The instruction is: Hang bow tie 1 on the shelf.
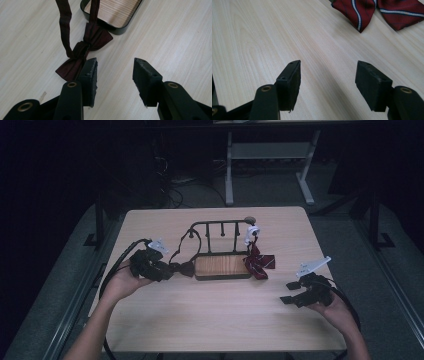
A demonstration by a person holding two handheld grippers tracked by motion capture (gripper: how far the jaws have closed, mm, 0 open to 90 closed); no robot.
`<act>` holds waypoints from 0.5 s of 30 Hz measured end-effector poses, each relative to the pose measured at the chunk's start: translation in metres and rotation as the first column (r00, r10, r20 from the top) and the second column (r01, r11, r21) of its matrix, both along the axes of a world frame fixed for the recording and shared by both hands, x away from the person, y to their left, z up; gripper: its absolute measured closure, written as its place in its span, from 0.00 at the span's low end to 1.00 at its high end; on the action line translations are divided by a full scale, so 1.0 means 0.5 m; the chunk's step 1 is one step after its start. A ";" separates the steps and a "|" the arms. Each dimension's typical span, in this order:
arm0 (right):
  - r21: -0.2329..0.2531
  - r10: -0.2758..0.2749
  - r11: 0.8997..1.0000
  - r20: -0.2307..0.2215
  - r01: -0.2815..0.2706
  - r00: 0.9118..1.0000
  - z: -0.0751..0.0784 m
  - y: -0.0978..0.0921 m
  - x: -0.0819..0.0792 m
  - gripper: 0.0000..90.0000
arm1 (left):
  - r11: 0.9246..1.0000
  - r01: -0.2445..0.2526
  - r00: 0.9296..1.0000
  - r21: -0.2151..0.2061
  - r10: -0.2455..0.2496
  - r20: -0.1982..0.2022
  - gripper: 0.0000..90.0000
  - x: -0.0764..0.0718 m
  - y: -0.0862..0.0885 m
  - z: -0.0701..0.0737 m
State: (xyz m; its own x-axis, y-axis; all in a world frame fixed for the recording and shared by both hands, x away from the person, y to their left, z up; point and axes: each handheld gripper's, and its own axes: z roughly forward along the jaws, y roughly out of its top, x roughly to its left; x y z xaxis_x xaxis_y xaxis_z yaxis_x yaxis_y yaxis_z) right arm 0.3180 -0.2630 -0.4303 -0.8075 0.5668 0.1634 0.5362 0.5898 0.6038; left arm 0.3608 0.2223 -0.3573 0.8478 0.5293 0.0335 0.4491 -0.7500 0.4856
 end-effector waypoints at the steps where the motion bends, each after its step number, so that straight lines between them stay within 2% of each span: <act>1: 0.001 -0.004 1.000 -0.004 0.004 1.000 0.000 0.001 0.000 0.41 | 1.000 0.001 1.000 0.002 -0.001 -0.004 0.60 -0.001 0.001 -0.002; 10: 0.000 -0.003 1.000 -0.006 0.003 1.000 0.000 0.002 0.000 0.41 | 1.000 -0.013 1.000 -0.010 0.013 0.013 0.56 -0.017 0.006 -0.022; 15: 0.002 -0.004 1.000 -0.006 0.004 1.000 0.000 0.002 -0.001 0.41 | 1.000 -0.008 1.000 -0.019 0.008 0.008 0.56 -0.024 0.008 -0.033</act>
State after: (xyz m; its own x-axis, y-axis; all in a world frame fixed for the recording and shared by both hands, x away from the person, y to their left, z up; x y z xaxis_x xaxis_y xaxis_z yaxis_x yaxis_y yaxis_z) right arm 0.3177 -0.2621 -0.4304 -0.8042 0.5697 0.1693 0.5422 0.5864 0.6018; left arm 0.3487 0.2265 -0.3740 0.8433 0.5365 0.0304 0.4508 -0.7372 0.5033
